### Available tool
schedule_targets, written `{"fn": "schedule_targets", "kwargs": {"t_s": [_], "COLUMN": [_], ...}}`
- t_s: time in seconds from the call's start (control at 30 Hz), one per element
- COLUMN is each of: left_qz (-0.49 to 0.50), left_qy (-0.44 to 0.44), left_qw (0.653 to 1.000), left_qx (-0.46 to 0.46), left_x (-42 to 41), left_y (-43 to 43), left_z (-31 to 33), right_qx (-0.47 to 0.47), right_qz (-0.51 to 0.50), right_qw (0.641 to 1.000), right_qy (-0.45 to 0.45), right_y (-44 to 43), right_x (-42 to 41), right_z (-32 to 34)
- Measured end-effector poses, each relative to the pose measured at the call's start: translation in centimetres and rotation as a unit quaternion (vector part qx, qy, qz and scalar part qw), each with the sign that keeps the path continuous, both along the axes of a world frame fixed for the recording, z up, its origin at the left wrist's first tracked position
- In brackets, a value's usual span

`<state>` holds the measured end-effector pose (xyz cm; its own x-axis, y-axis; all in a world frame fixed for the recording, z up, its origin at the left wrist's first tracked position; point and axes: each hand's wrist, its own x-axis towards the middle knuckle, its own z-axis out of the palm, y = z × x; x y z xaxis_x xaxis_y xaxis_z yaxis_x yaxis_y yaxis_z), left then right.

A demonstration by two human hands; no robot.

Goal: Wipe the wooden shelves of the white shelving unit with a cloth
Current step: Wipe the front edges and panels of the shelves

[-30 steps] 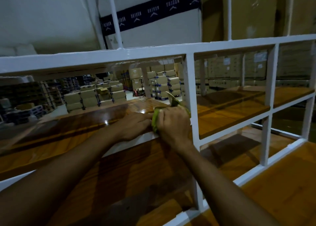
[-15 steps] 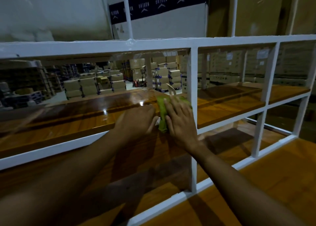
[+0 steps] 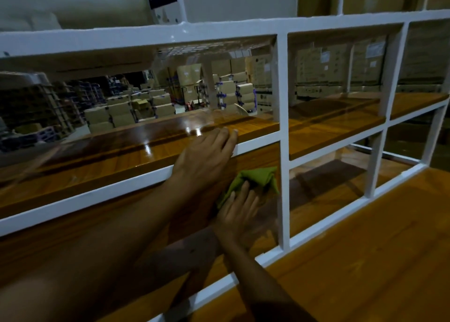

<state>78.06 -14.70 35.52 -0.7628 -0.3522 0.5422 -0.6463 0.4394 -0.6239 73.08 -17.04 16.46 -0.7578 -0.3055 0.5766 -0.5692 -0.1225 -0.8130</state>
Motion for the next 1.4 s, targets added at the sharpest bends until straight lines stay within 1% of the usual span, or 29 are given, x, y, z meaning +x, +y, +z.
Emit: {"fn": "schedule_targets", "kwargs": {"t_s": [0.03, 0.1, 0.2, 0.23, 0.27, 0.33, 0.4, 0.5, 0.53, 0.57, 0.6, 0.63, 0.67, 0.7, 0.73, 0.77, 0.8, 0.9, 0.93, 1.03, 1.17, 1.27, 1.37, 1.4], "left_qz": [0.001, 0.002, 0.001, 0.0, 0.003, 0.011, 0.01, -0.017, -0.028, -0.036, -0.042, -0.051, -0.066, -0.081, -0.089, -0.091, -0.094, -0.089, -0.09, -0.09, -0.106, -0.116, -0.144, -0.14], "left_qy": [0.001, 0.014, 0.031, 0.03, 0.026, 0.014, 0.022, 0.035, 0.031, 0.025, 0.021, 0.023, 0.031, 0.038, 0.038, 0.025, 0.0, -0.078, -0.087, -0.078, -0.064, -0.071, -0.073, -0.075], "left_qw": [1.0, 1.0, 0.998, 0.998, 0.998, 0.997, 0.997, 0.992, 0.989, 0.987, 0.982, 0.974, 0.965, 0.953, 0.939, 0.924, 0.911, 0.861, 0.847, 0.827, 0.817, 0.813, 0.808, 0.808], "left_qx": [-0.005, 0.019, 0.049, 0.056, 0.062, 0.073, 0.077, 0.124, 0.139, 0.157, 0.185, 0.218, 0.251, 0.289, 0.331, 0.369, 0.401, 0.496, 0.516, 0.549, 0.564, 0.566, 0.566, 0.567], "left_x": [0.0, -0.1, -0.3, -0.3, -0.2, 0.2, 0.6, 0.7, 0.6, 0.5, 0.4, 0.4, 0.3, 0.1, -0.1, -0.3, -0.7, -2.7, -3.5, -6.4, -11.5, -17.0, -23.6, -25.9], "left_y": [0.0, 0.2, 0.3, 0.4, 0.3, 0.5, 1.5, 3.7, 4.5, 5.4, 6.3, 7.3, 8.4, 9.6, 10.8, 12.2, 13.5, 17.1, 18.2, 21.1, 24.5, 25.8, 26.5, 26.8], "left_z": [-0.3, -1.3, -2.1, -2.2, -2.0, -1.9, -2.4, -5.2, -6.7, -8.6, -10.7, -13.1, -15.6, -18.3, -20.9, -23.5, -25.8, -30.3, -31.1, -31.8, -31.7, -32.2, -33.1, -33.1], "right_qx": [0.008, 0.017, 0.043, 0.054, 0.073, 0.103, 0.11, 0.115, 0.122, 0.149, 0.204, 0.284, 0.377, 0.463, 0.528, 0.566, 0.582, 0.588, 0.592, 0.597, 0.585, 0.593, 0.605, 0.606], "right_qz": [-0.007, -0.006, -0.006, -0.004, 0.015, 0.085, 0.138, 0.121, 0.104, 0.088, 0.078, 0.081, 0.099, 0.128, 0.158, 0.18, 0.189, 0.183, 0.18, 0.167, 0.134, 0.111, 0.113, 0.115], "right_qw": [0.999, 0.995, 0.984, 0.982, 0.983, 0.985, 0.982, 0.985, 0.987, 0.984, 0.972, 0.945, 0.904, 0.856, 0.811, 0.78, 0.765, 0.763, 0.763, 0.77, 0.783, 0.781, 0.771, 0.771], "right_qy": [-0.037, -0.096, -0.17, -0.179, -0.17, -0.113, -0.069, -0.042, -0.011, 0.036, 0.089, 0.138, 0.175, 0.194, 0.197, 0.197, 0.199, 0.195, 0.188, 0.153, 0.164, 0.164, 0.162, 0.159], "right_y": [-0.1, 0.1, 1.3, 1.8, 2.2, 3.9, 6.7, 12.7, 14.9, 17.1, 19.3, 21.5, 23.6, 25.5, 27.2, 28.8, 30.0, 32.1, 32.6, 34.4, 36.5, 37.9, 39.3, 39.7], "right_x": [0.0, 0.8, 1.9, 1.6, 1.0, -1.1, -3.7, -7.0, -7.8, -8.4, -8.9, -9.3, -9.7, -9.8, -10.0, -10.0, -10.1, -10.5, -10.9, -13.2, -18.6, -23.8, -29.9, -32.1], "right_z": [0.6, 2.0, 3.8, 3.8, 3.7, 2.4, 0.5, -3.1, -4.4, -6.0, -7.7, -9.5, -11.4, -13.1, -14.9, -16.3, -17.2, -17.4, -17.2, -16.5, -16.4, -16.0, -15.6, -15.5]}}
